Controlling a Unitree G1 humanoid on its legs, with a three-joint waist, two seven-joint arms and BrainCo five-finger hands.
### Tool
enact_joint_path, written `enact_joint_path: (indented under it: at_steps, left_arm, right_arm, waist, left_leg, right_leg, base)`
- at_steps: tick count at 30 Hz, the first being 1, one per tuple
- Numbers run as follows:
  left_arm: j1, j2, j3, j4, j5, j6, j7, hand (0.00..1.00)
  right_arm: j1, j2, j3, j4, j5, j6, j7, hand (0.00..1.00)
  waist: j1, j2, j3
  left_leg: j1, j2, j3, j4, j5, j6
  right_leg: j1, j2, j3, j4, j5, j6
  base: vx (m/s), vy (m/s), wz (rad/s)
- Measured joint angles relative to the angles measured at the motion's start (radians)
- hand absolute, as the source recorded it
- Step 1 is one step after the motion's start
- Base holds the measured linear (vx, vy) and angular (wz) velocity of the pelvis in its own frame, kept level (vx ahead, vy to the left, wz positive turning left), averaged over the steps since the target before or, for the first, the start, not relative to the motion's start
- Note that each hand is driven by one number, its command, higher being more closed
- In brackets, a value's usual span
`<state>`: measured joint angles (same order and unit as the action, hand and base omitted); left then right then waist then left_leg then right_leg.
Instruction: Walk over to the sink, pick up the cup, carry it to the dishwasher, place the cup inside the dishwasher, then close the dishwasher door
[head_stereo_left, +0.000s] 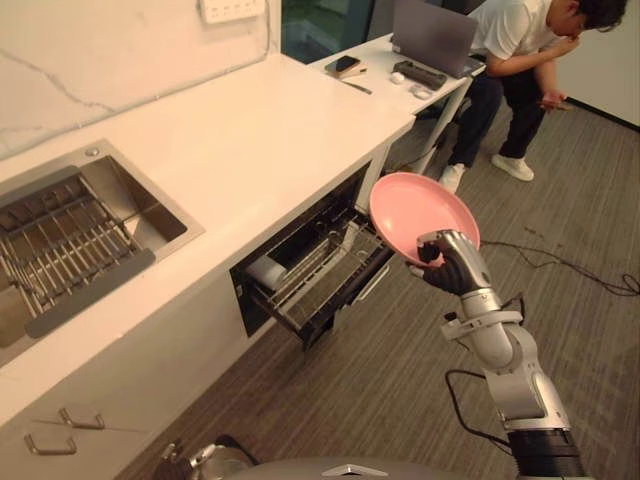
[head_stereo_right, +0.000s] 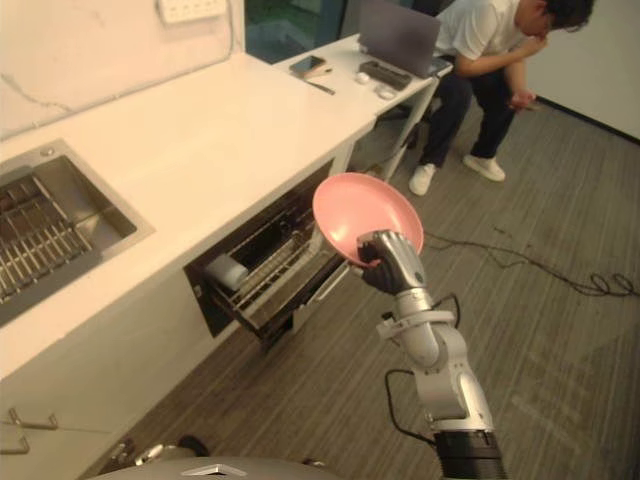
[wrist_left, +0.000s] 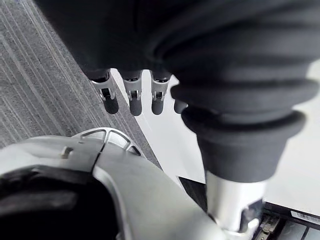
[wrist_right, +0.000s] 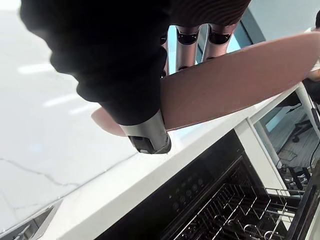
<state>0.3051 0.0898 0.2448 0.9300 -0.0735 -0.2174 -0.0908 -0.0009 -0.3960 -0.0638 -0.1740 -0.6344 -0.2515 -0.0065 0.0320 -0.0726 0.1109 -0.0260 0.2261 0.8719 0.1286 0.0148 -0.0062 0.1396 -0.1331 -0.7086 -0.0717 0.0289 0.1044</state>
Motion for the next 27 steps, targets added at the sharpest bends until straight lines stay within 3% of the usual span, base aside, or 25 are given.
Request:
enact_joint_path:
  at_steps: [3,9,17,27]
  left_arm:
    - [-0.016,0.003,-0.005,-0.007,0.0,0.0,-0.002,0.0]
    - [-0.06,0.006,-0.012,-0.014,-0.005,-0.003,-0.006,0.0]
    - [-0.106,0.03,-0.051,-0.03,-0.014,-0.039,-0.025,0.0]
    - [-0.129,0.03,-0.11,-0.071,-0.043,-0.04,-0.025,0.0]
  right_arm:
    - [-0.068,0.0,0.03,0.038,0.0,0.017,0.007,1.0]
    - [-0.183,0.0,0.077,0.121,-0.001,0.077,-0.004,1.0]
    - [-0.333,-0.004,0.095,0.22,0.001,0.126,-0.054,1.0]
    - [-0.445,-0.05,0.123,0.382,0.035,0.176,-0.066,1.0]
  waist:
    - [-0.005,0.005,0.024]
    - [0.014,0.022,0.081]
    - [0.02,0.039,0.186]
    - [0.028,0.097,0.271]
  left_leg:
    - [-0.034,0.0,-0.017,0.036,-0.016,0.017]
    - [-0.116,0.005,-0.034,0.081,-0.038,0.041]
    - [-0.184,0.004,-0.075,0.111,-0.047,0.058]
    - [-0.223,-0.013,-0.141,0.109,-0.033,0.061]
  right_leg:
    - [-0.009,-0.005,-0.017,-0.008,0.014,0.0]
    - [-0.069,-0.013,-0.026,-0.008,0.034,0.0]
    - [-0.116,-0.023,-0.039,-0.009,0.052,-0.003]
    - [-0.144,-0.033,-0.044,-0.008,0.062,-0.002]
  base:
    - [-0.01,0.092,0.16]
    - [-0.05,0.106,0.07]
    - [-0.05,0.131,0.06]
    - [-0.02,0.13,0.0]
